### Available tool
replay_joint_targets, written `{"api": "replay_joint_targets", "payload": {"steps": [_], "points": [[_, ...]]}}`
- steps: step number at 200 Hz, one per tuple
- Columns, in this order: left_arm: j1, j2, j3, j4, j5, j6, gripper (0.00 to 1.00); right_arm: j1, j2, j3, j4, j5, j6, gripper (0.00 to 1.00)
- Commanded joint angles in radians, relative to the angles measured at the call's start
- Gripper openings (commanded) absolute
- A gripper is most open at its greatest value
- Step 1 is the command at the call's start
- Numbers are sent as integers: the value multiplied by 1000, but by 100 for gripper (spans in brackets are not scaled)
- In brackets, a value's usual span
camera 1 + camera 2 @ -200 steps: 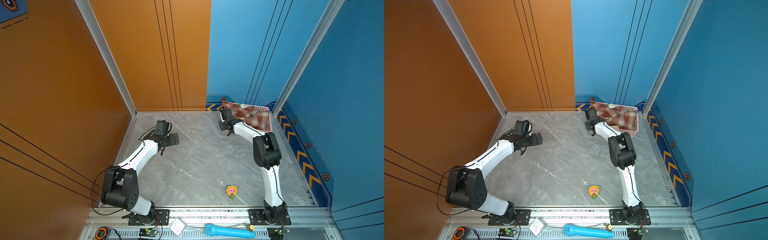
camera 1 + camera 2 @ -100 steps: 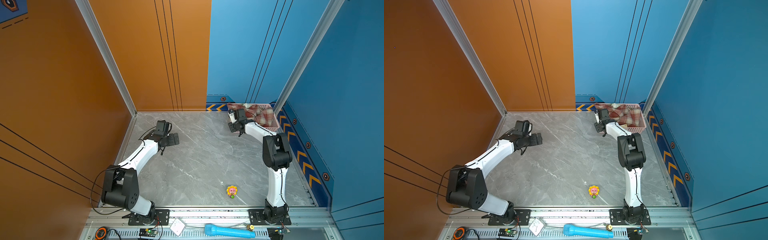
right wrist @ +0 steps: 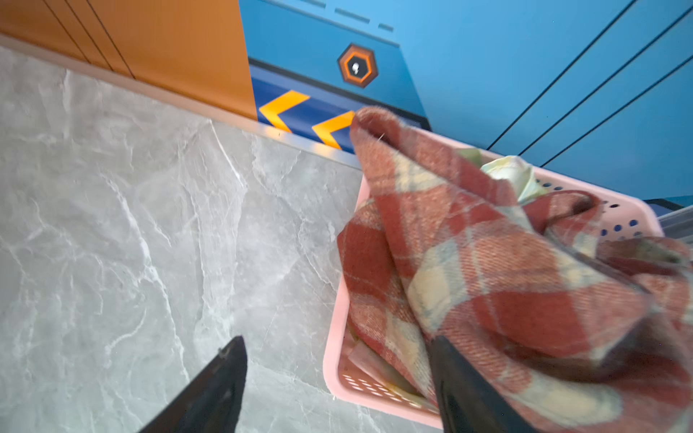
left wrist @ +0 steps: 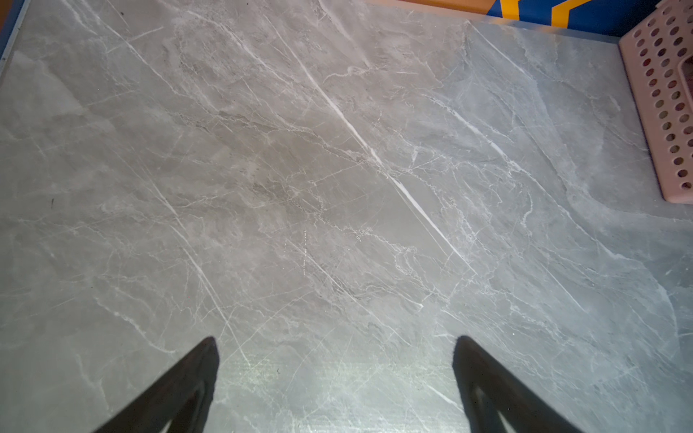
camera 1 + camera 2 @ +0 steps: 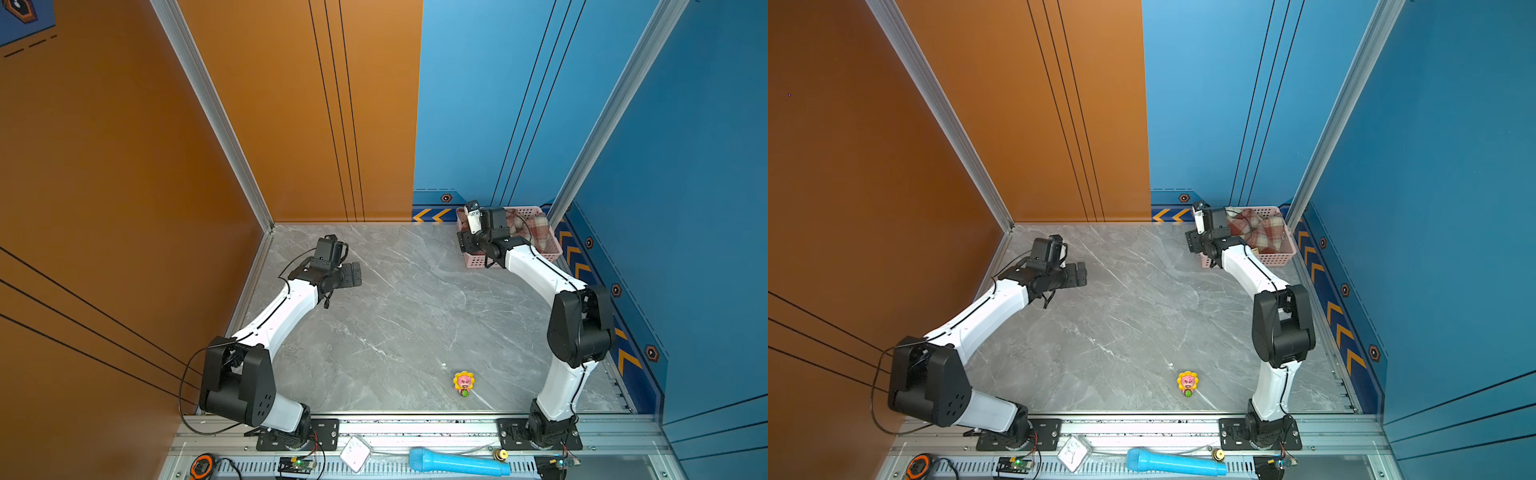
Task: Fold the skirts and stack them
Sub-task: 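Grasp the plaid skirt's edge in the basket with the right gripper, then lift the plaid skirt out of the basket with the right gripper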
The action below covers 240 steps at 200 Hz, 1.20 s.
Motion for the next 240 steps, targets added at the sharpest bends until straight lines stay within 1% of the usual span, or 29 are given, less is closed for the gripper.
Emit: {"api": "replay_joint_targets", "payload": {"steps": [1,20,35,59,63,77,92,108,114,119,122,123,126,128,130,132,135,138,139,140,142,144,146,149,157,179,204,226,240], "points": [[-15,-15,19,-3,28,38,98,-12,-1,23,19,168,74,82],[-35,-8,27,-3,66,57,98,-27,42,82,-18,255,79,87],[-47,-5,31,-4,80,61,98,-44,92,150,-60,270,75,90],[-50,-2,32,-4,95,50,98,-64,198,275,-134,225,45,94],[-50,-1,33,-5,97,50,98,-64,209,322,-146,219,35,94],[-47,7,37,-4,107,44,98,-65,304,410,-199,161,7,95],[-41,19,42,-4,119,36,98,-66,379,503,-256,144,-8,97],[-40,32,46,-5,125,37,98,-80,443,592,-305,100,-9,96],[-39,35,48,-4,127,37,98,-85,463,621,-318,93,-11,92],[-36,38,50,-3,131,37,98,-87,478,646,-326,96,-10,85],[-34,41,53,-4,136,37,98,-89,486,662,-330,97,-9,75],[-34,42,54,-4,137,36,98,-89,486,662,-330,97,-9,75],[-32,44,57,-4,144,34,98,-91,490,674,-330,97,-8,68],[-30,46,59,-3,149,32,98,-93,492,684,-330,94,-6,60],[-27,48,60,-3,155,31,98,-94,492,687,-330,94,-5,58],[-25,50,62,-3,161,28,98,-95,492,697,-331,91,-2,50],[-21,53,65,-2,166,23,98,-96,491,702,-329,89,-1,46],[-17,57,69,-4,173,19,98,-98,489,710,-329,86,2,39],[-15,58,70,-4,175,16,98,-99,486,714,-329,84,4,34],[-13,59,71,-4,178,15,99,-99,486,714,-329,84,4,34],[-11,62,73,-4,185,10,99,-101,483,719,-329,84,7,30],[-7,63,76,-5,194,6,99,-102,479,726,-329,83,11,22],[-2,66,77,-4,202,2,99,-103,477,728,-328,84,13,20],[4,70,80,-4,219,-6,99,-105,470,735,-327,88,23,11],[24,79,84,-3,265,-33,99,-110,446,744,-319,88,39,2],[68,95,100,-1,352,-75,97,-117,377,737,-287,90,80,0],[111,89,98,16,397,-98,97,-135,275,686,-289,151,148,0],[170,97,81,64,465,-159,96,-177,162,615,-284,164,225,0],[178,91,77,65,466,-154,97,-203,104,598,-267,142,257,0]]}}
